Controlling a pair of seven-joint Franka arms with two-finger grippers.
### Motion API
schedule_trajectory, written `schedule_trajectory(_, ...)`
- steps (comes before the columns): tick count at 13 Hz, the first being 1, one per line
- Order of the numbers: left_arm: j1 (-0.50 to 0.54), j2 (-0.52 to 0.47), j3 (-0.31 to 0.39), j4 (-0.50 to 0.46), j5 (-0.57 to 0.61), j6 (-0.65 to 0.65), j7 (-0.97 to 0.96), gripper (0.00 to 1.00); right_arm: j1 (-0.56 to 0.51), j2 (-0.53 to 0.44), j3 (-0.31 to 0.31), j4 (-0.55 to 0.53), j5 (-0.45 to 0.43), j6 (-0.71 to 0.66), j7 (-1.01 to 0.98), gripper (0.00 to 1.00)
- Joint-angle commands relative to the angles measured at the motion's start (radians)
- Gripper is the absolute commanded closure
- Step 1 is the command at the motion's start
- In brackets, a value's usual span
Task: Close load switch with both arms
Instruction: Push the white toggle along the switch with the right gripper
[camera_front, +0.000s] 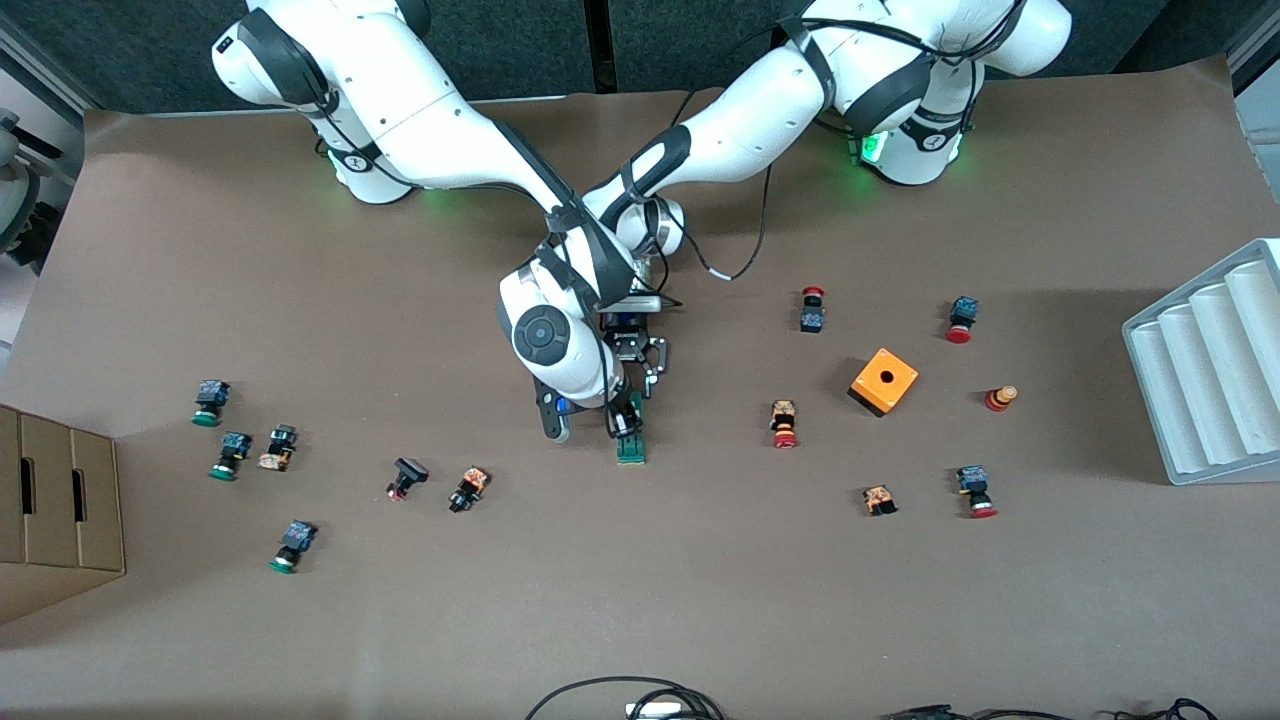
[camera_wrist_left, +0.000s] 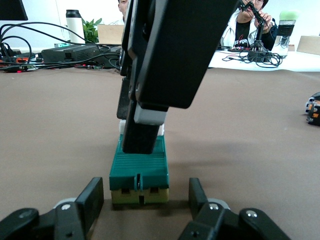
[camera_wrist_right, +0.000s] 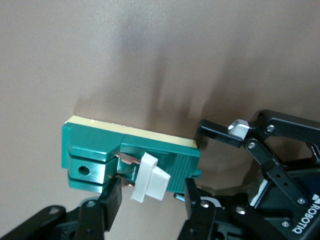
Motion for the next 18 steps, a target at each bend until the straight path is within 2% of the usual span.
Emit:
schedule_trajectory(1,-0.008,0.04,0.016,0.033,0.009,0.006,-0.016,0.25,0.019,0.006,-0.011,-0.006,-0.012,0.031,-0.005,0.51)
schedule_trajectory(4,-0.008,0.04,0.016,0.033,0.009,0.006,-0.016,0.25,0.01,0.003,-0.01,-0.002,-0.009,0.029,-0.007,0.52)
schedule_trajectory(7,-0.008,0.04,0.016,0.033,0.009,0.006,-0.016,0.25,0.004,0.0,-0.01,0.003,-0.01,0.028,-0.01,0.61)
schedule_trajectory(18,-0.008,0.038,0.016,0.033,0.009,0.006,-0.016,0.25,-0.033,-0.004,-0.011,0.054,0.013,-0.009,-0.005,0.66)
